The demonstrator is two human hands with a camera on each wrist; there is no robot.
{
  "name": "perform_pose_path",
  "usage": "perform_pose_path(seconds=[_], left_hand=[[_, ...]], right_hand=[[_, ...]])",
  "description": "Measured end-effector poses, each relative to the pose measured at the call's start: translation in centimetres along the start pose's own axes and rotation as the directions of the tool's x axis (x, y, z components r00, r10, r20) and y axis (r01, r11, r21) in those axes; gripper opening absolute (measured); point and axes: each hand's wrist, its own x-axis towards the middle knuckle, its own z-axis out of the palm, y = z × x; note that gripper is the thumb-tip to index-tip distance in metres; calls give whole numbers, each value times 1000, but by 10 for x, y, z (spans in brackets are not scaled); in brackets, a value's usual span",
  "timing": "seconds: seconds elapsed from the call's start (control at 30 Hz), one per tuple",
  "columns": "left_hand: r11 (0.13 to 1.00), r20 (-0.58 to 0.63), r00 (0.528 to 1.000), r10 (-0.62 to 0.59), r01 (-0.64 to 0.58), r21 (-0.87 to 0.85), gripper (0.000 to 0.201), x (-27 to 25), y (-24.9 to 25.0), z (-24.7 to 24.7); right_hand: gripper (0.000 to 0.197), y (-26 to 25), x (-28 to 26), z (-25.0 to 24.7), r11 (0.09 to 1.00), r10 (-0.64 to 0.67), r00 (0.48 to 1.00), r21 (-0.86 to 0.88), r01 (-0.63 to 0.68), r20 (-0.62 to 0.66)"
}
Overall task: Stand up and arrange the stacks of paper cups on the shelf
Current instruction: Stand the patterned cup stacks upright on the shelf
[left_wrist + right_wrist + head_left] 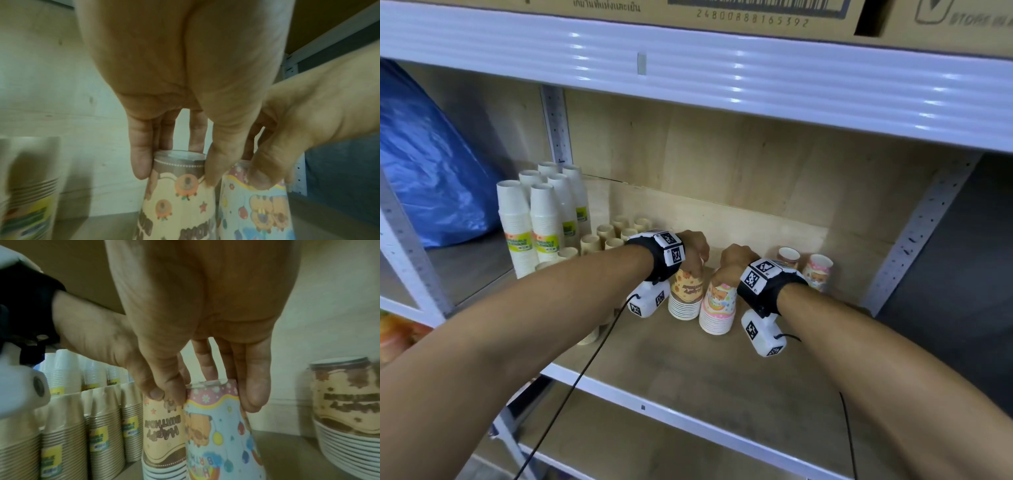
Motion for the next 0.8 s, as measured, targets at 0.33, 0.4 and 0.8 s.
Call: perform_pose_path(seconds=[0.33, 0.4, 0.8], left_hand=[[982, -60, 984, 169, -173, -70, 48, 30, 68, -2], [977, -54, 979, 197, -200, -73, 52, 38, 81, -1], [945, -37, 945, 326, -326, -21, 36, 71, 140, 11]], right_hand=[[30, 74, -20, -47, 990, 132, 990, -44, -135, -49], [31, 91, -26, -53, 988, 150, 986, -32, -152, -74], [20, 157, -36, -59, 983, 183, 981, 36, -181, -59]])
